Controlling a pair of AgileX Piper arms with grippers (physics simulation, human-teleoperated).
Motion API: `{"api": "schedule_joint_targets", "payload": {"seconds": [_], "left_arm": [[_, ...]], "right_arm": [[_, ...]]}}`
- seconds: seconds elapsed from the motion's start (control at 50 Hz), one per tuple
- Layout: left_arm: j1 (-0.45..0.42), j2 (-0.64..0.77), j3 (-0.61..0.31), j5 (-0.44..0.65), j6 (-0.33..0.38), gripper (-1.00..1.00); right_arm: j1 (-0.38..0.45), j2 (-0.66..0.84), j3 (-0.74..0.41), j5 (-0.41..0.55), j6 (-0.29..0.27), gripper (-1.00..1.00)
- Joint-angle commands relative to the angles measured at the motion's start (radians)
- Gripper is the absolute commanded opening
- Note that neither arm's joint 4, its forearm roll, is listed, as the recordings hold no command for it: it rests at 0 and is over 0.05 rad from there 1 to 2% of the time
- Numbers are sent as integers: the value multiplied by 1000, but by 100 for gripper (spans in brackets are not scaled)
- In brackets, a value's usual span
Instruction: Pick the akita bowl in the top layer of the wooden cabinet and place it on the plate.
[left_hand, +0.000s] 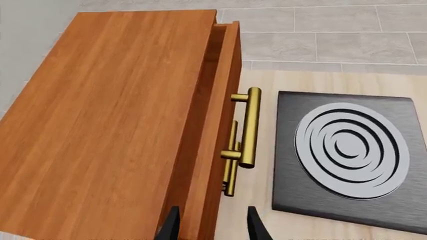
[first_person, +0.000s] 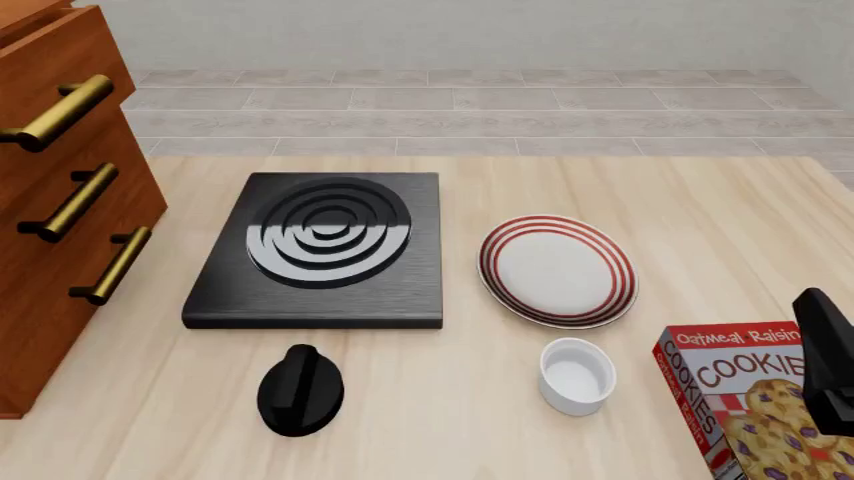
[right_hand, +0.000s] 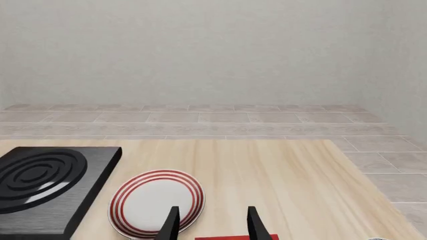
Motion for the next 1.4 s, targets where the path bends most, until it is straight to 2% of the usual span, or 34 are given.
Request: {"api": "schedule_joint_targets", "payload": {"seconds": [0.02,0.44,1.4], "left_arm": [[18,0,29,-11,3,100],[30,-5,86,-28,5,100],[-152,47,43,-1,-146,100]], "right_arm": [[1,-1,1,1,-1,100],[0,0,2,0,1,100],[-8,-3,2,-2,19,100]]}}
